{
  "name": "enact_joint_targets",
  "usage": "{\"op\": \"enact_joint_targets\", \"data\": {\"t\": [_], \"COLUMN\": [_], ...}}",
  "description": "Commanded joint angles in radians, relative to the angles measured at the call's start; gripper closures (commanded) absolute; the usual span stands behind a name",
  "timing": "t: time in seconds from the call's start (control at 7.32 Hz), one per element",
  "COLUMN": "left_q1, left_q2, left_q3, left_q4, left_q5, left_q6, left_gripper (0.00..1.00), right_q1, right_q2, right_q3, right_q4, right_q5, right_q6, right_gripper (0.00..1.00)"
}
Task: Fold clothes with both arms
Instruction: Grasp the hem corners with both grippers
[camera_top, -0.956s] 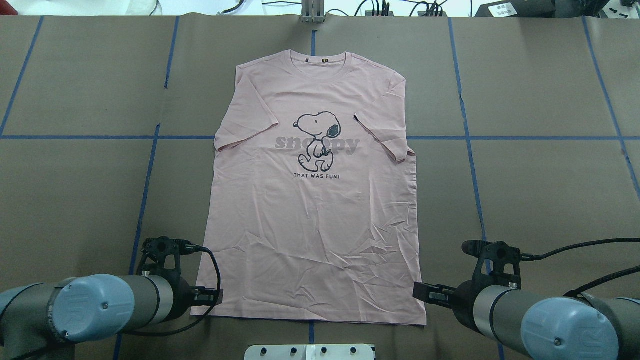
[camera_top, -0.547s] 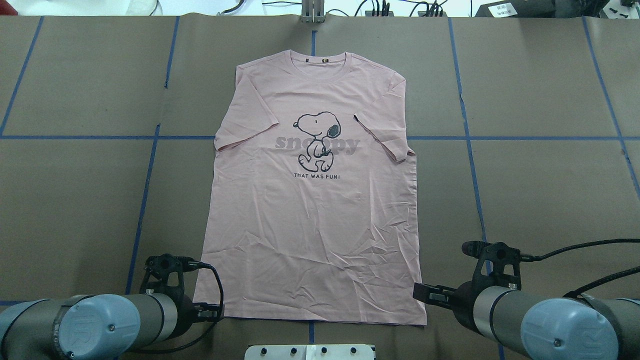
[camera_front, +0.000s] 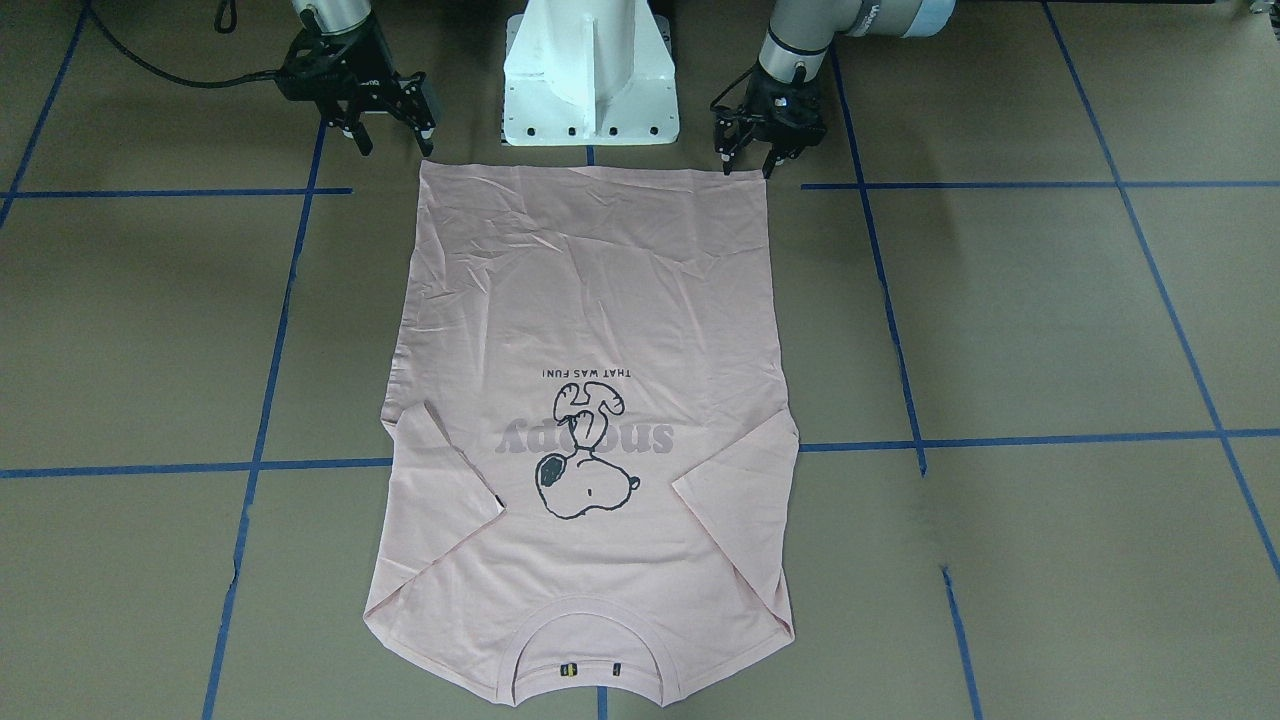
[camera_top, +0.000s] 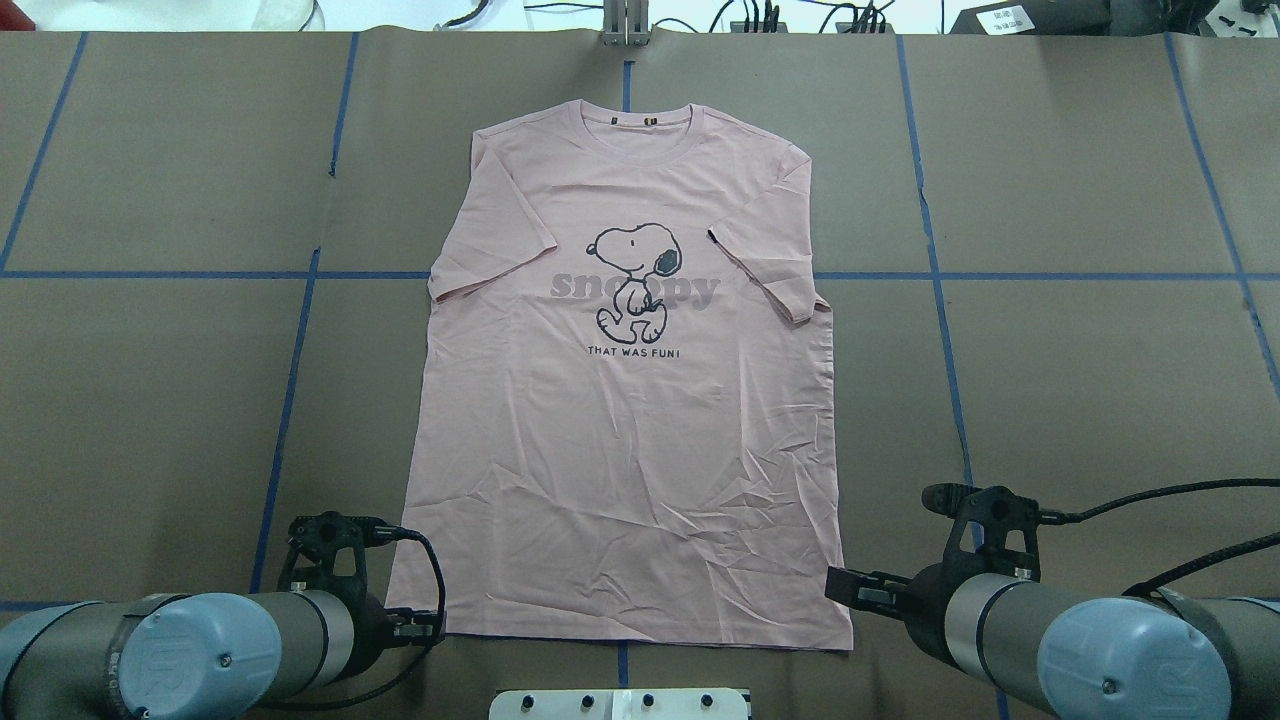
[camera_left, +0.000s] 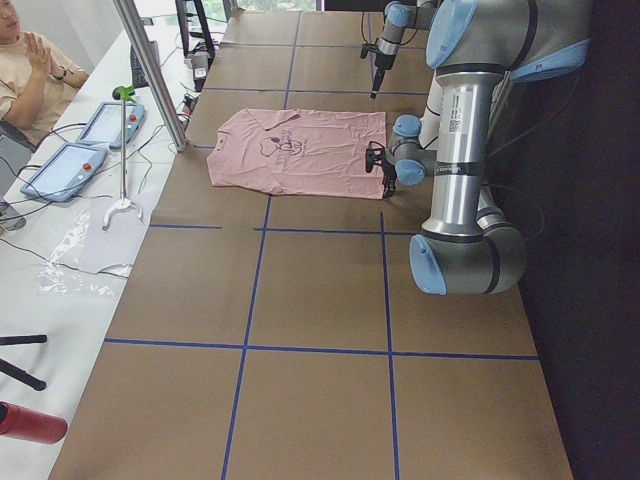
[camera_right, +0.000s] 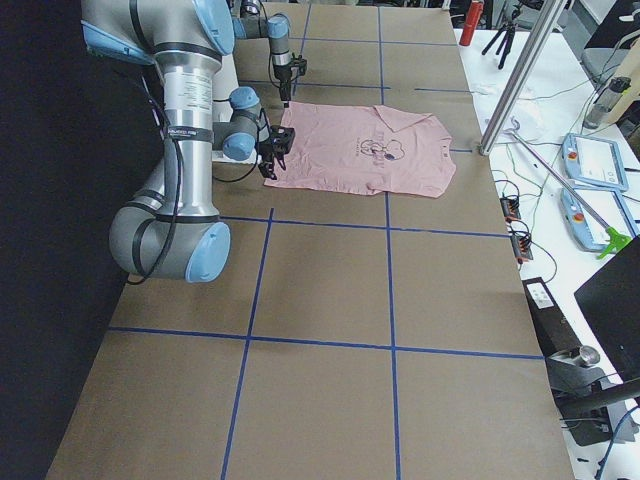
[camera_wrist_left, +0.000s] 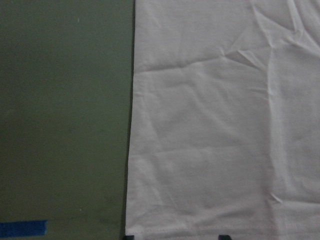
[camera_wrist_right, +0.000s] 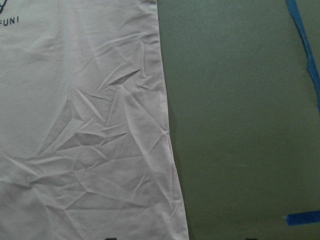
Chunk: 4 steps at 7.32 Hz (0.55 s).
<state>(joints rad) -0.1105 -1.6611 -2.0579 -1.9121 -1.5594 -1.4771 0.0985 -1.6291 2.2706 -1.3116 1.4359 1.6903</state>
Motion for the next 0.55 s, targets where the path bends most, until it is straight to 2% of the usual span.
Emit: {"op": "enact_joint_targets", "data": {"t": [0.0, 0.27, 0.41], "left_q1": [0.000, 0.002, 0.005], "left_q2": [0.020, 0.021, 0.021], "left_q3": [0.001, 0.001, 0.001], "left_q4": [0.001, -0.001, 0.001], "left_q5": [0.001, 0.001, 0.001], "left_q6": [0.000, 0.000, -0.002], "left_gripper": [0.38, 0.40, 0.52], "right_q1": [-0.002, -0.003, -0.003], "right_q2": [0.002, 0.002, 0.000], "right_q3": [-0.008, -0.010, -0.010], "right_q4": [0.000, 0.002, 0.002], "right_q5": [0.000, -0.005, -0.005], "right_q6": [0.000, 0.000, 0.000], "right_gripper": [0.11, 0.11, 0.11]}}
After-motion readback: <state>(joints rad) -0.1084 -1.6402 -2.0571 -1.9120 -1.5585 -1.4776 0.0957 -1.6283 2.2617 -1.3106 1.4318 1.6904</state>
